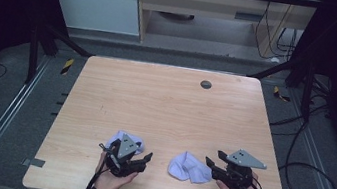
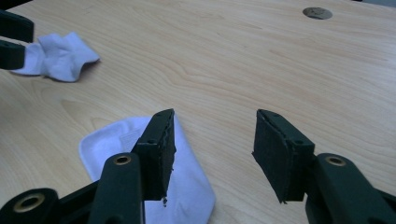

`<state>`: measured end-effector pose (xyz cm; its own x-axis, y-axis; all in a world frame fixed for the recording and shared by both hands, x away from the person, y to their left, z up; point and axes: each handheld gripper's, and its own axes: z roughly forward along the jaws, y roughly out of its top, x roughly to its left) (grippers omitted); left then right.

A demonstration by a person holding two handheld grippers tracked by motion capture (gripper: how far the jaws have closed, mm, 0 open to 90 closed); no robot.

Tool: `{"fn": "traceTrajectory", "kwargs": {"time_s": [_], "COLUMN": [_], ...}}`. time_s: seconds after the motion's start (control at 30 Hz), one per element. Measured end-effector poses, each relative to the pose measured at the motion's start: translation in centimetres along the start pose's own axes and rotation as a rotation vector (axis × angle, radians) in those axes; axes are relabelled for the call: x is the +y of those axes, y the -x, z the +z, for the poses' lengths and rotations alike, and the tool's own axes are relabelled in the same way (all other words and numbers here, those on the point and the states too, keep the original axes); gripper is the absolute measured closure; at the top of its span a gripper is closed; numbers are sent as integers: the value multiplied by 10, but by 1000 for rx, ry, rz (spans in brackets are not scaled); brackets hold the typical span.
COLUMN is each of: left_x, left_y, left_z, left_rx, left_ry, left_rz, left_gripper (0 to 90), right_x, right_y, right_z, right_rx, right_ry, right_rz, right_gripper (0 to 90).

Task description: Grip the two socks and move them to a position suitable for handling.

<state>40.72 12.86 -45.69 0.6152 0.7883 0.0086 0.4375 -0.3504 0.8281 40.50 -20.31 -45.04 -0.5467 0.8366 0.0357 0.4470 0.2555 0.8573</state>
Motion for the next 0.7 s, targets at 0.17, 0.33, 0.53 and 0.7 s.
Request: {"fn": "traceTrajectory", "kwargs": {"time_s": [0.17, 0.33, 0.53, 0.7], "left_x": [2, 4, 6, 4], "left_y": [12, 22, 32, 39], "left_z": [10, 20, 32, 43], "left_rx": [-15, -28, -40, -48], "left_ry": [-16, -33, -50, -80], "left_rz": [23, 32, 38, 47], "left_gripper": [449, 464, 487, 507], "right_x": [-5, -8, -13, -17], "right_y": [-7, -13, -18, -21], "right_z": [3, 5, 7, 9], "right_rx": [22, 47, 59, 67], "right_ry": [-18, -31, -48, -63], "right_rz": [-15, -23, -33, -39], "right_gripper": [501, 500, 507, 548]}}
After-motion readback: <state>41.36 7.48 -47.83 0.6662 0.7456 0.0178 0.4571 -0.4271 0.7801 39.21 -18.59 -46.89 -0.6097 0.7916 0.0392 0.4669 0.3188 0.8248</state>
